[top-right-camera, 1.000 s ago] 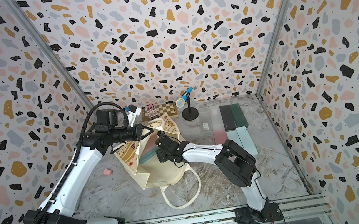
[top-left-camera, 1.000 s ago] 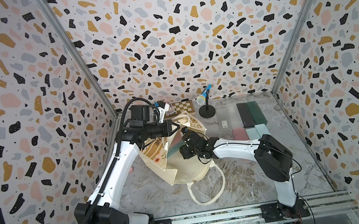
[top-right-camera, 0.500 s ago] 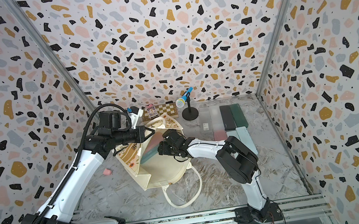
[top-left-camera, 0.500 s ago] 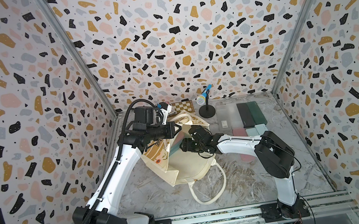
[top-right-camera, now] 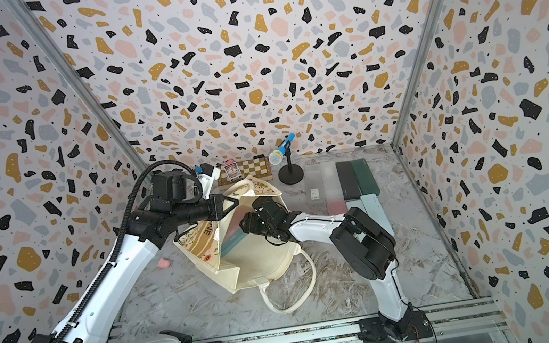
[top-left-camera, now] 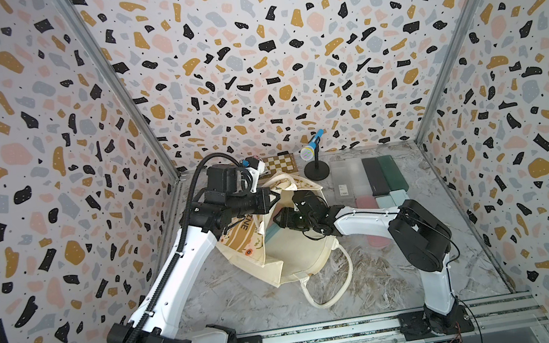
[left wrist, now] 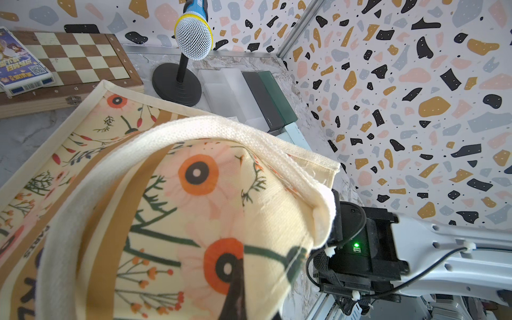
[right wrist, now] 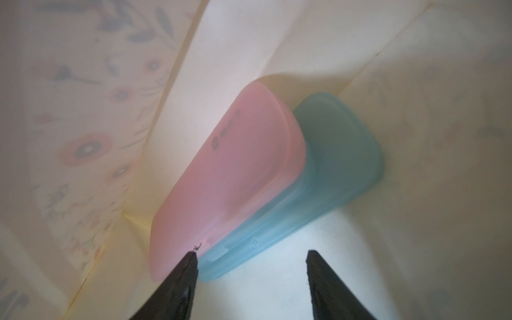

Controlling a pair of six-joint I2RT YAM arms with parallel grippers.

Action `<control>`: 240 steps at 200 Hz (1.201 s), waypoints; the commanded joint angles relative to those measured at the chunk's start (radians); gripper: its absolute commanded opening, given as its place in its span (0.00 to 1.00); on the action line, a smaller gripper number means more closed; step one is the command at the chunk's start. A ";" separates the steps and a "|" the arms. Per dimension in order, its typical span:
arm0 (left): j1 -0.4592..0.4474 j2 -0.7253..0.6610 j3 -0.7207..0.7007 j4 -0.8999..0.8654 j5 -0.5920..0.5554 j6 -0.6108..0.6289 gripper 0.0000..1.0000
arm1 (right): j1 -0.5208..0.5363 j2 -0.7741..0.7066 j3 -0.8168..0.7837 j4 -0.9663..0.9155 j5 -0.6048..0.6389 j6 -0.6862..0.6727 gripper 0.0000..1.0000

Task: Take out the pencil case from the canvas bag
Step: Pick up the pencil case from the canvas bag.

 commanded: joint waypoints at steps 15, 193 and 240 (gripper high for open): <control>-0.019 -0.016 0.005 0.030 0.104 0.006 0.00 | -0.040 0.000 0.029 0.051 0.107 0.002 0.67; -0.037 0.079 0.093 -0.096 0.110 0.140 0.00 | 0.018 0.030 0.055 0.187 0.237 -0.328 0.68; -0.037 0.073 0.113 -0.083 0.083 0.144 0.00 | 0.068 0.039 0.051 0.159 0.359 -0.480 0.66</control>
